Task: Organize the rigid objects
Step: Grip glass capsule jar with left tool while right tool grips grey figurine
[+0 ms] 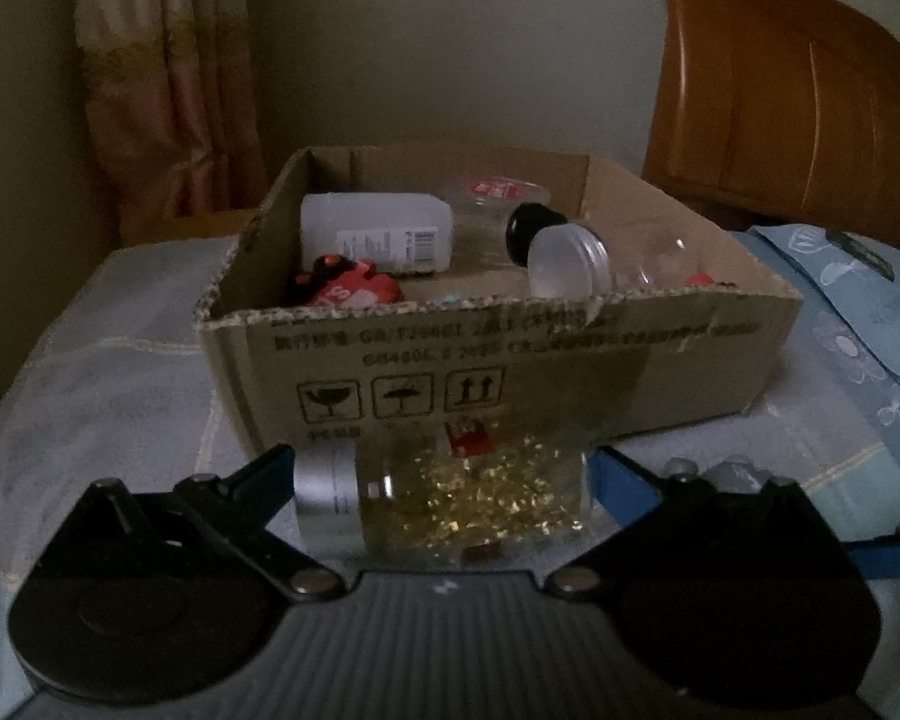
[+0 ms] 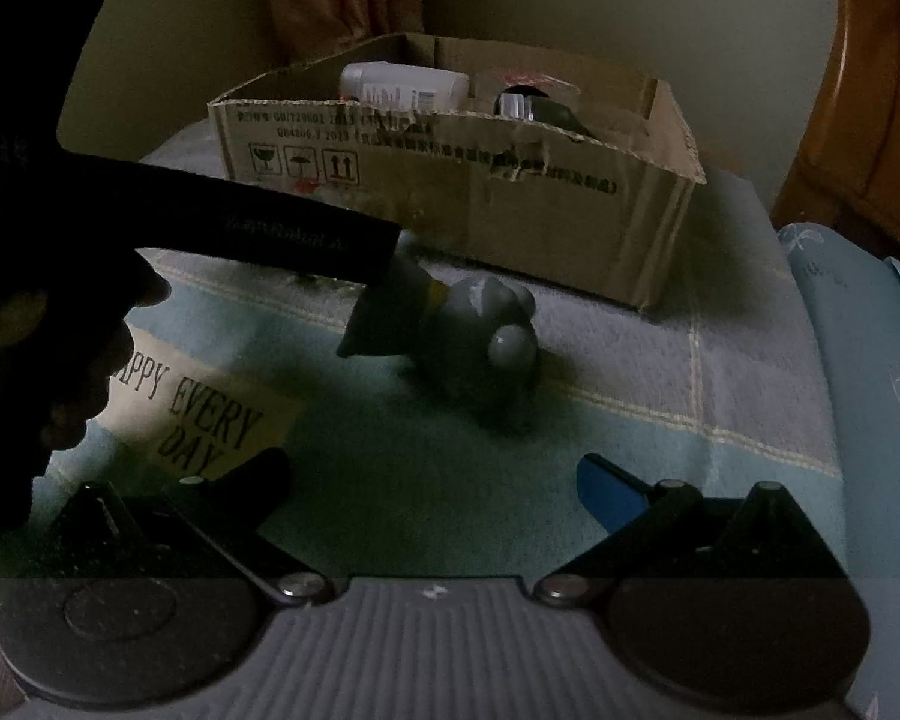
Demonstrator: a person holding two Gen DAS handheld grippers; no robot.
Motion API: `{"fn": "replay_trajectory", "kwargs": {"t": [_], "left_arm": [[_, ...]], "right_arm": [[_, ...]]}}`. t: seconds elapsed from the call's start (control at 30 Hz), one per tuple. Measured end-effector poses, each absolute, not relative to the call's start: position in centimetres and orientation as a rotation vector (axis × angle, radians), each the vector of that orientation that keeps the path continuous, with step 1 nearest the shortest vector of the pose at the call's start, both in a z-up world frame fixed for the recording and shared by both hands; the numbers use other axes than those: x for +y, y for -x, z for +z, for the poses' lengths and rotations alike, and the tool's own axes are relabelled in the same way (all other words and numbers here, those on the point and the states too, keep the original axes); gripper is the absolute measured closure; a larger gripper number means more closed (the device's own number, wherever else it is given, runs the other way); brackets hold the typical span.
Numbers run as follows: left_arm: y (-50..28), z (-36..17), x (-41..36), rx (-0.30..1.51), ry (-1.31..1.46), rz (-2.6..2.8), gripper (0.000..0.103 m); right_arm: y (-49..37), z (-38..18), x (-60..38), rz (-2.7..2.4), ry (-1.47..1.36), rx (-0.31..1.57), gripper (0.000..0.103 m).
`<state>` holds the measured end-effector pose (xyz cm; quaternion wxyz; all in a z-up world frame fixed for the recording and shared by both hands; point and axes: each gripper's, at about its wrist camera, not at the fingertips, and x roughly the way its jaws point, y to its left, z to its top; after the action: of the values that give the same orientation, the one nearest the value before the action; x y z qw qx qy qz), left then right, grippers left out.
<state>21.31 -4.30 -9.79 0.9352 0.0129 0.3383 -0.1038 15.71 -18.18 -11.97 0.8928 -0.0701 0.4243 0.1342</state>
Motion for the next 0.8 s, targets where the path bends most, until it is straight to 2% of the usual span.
{"fn": "replay_trajectory", "kwargs": {"t": [0.03, 0.8], "left_arm": [[-21.3, -9.8, -4.3, 0.687, -0.041, -0.219, 0.005], [-19.3, -9.3, 2.1, 0.711, -0.078, -0.115, 0.006]], "right_arm": [[-15.8, -11.9, -18.2, 0.277, 0.145, 0.882, 0.000], [-19.4, -11.7, -15.7, 0.215, 0.119, 0.859, 0.000]]}}
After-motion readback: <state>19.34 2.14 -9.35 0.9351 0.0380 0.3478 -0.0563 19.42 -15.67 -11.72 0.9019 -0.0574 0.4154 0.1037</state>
